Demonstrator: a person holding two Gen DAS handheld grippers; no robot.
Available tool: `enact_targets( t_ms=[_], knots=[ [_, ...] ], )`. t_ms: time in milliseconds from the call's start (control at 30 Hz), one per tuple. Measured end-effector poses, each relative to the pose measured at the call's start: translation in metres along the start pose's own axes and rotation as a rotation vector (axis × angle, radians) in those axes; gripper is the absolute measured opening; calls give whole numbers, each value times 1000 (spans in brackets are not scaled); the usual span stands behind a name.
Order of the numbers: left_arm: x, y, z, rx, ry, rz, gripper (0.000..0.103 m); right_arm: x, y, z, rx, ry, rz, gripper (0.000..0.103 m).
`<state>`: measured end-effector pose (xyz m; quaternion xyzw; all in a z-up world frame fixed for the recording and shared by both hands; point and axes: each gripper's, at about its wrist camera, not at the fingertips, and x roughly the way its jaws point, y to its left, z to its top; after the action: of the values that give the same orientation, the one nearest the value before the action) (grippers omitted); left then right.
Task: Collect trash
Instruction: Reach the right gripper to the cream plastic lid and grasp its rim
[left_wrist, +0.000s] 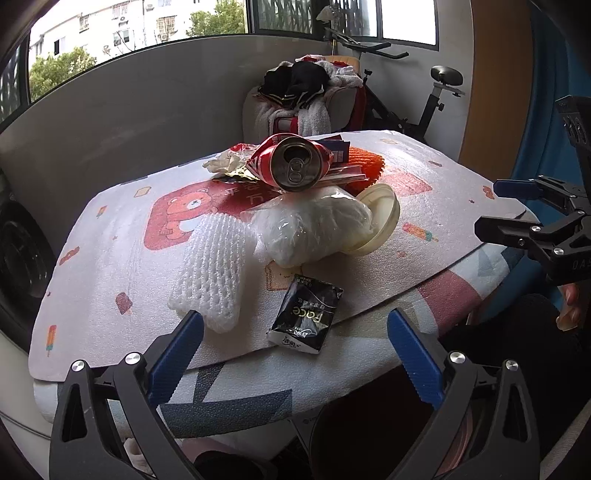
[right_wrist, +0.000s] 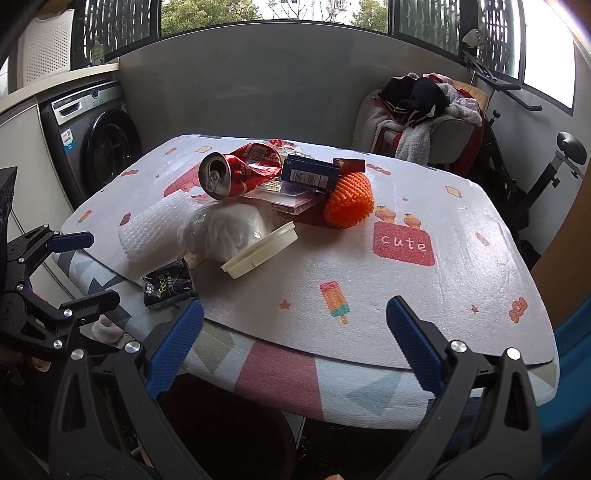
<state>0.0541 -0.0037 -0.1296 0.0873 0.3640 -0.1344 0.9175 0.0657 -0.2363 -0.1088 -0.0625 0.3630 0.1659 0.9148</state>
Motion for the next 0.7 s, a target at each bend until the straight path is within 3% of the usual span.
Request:
enact_targets(
  t_ms=[67, 233, 567, 700],
  knots=[
    [14, 0, 0, 21, 23, -18, 88, 5, -2, -1, -5, 8, -3, 97],
    [42, 1, 0, 36, 60, -49, 86, 26, -3, 2, -53, 55, 25, 97],
    [51, 6, 2, -4, 44, -83, 84, 95, 48, 36, -433, 145, 30, 97],
    [50, 16, 2, -53, 35, -97, 84, 122, 57, 48, -471, 186, 42, 97]
  ],
)
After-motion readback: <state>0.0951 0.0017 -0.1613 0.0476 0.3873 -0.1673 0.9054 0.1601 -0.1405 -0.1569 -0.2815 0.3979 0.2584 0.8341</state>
